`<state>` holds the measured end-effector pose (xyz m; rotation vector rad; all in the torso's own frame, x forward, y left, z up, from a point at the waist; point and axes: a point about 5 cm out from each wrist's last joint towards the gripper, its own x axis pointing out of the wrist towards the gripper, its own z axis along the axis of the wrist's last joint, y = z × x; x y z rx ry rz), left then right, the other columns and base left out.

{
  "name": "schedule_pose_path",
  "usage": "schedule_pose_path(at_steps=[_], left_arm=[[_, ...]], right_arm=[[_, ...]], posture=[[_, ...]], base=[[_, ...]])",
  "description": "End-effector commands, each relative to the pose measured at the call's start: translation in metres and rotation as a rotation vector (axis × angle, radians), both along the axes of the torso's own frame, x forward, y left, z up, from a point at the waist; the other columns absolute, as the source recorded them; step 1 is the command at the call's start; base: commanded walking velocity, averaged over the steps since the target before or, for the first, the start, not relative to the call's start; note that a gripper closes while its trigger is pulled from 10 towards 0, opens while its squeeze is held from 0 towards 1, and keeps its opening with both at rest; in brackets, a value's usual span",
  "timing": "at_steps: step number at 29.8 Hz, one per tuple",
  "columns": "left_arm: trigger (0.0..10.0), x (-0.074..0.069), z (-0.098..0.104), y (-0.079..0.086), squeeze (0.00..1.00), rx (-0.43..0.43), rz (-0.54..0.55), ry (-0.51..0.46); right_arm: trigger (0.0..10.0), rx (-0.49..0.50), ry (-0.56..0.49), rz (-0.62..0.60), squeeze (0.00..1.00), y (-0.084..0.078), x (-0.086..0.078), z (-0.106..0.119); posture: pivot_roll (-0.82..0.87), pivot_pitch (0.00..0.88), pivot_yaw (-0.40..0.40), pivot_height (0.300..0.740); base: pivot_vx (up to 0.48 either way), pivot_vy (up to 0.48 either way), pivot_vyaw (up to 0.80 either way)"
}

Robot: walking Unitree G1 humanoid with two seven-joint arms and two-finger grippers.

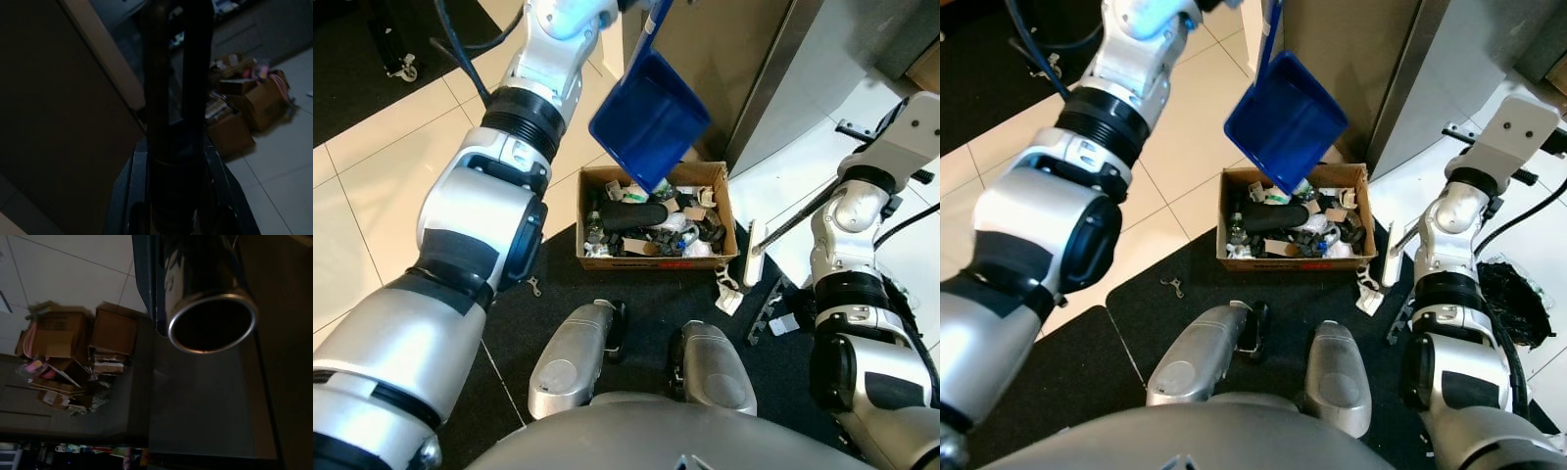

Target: Sweep floor

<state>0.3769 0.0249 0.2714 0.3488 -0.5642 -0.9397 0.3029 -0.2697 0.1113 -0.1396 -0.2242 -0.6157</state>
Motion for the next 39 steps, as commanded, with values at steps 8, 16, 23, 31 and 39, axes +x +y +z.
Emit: schedule_pose_path(at_steps=[8,16,23,31,39], left_arm=[[10.0,-0.001,0.001,0.007,0.00,0.059,-0.023,-0.042],[10.0,0.001,0.004,0.004,0.00,-0.052,-0.094,0.111],[10.0,-0.001,-0.005,0.006,0.00,0.165,-0.053,-0.012],[10.0,-0.005,-0.003,0.002,0.00,0.182,-0.090,-0.046],[10.0,0.002,0.001,0.005,0.00,0.018,-0.098,0.127]], right_arm=[[10.0,-0.018,-0.022,0.031,0.00,0.007,0.005,0.006],[10.0,-0.020,-0.023,0.036,0.00,0.008,0.007,0.008],[10.0,-0.022,-0.021,0.031,0.00,0.006,0.007,0.007],[10.0,-0.018,-0.023,0.034,0.00,0.008,0.008,0.008],[10.0,-0.018,-0.023,0.035,0.00,0.008,0.008,0.007]], posture=[[0.08,0.010,0.098,0.740],[0.07,0.003,0.098,0.740],[0.07,0.000,0.096,0.740],[0.09,0.000,0.093,0.740],[0.07,0.002,0.098,0.740]], base=[[0.000,0.000,0.00],[0.000,0.000,0.00],[0.000,0.000,0.00],[0.000,0.000,0.00],[0.000,0.000,0.00]])
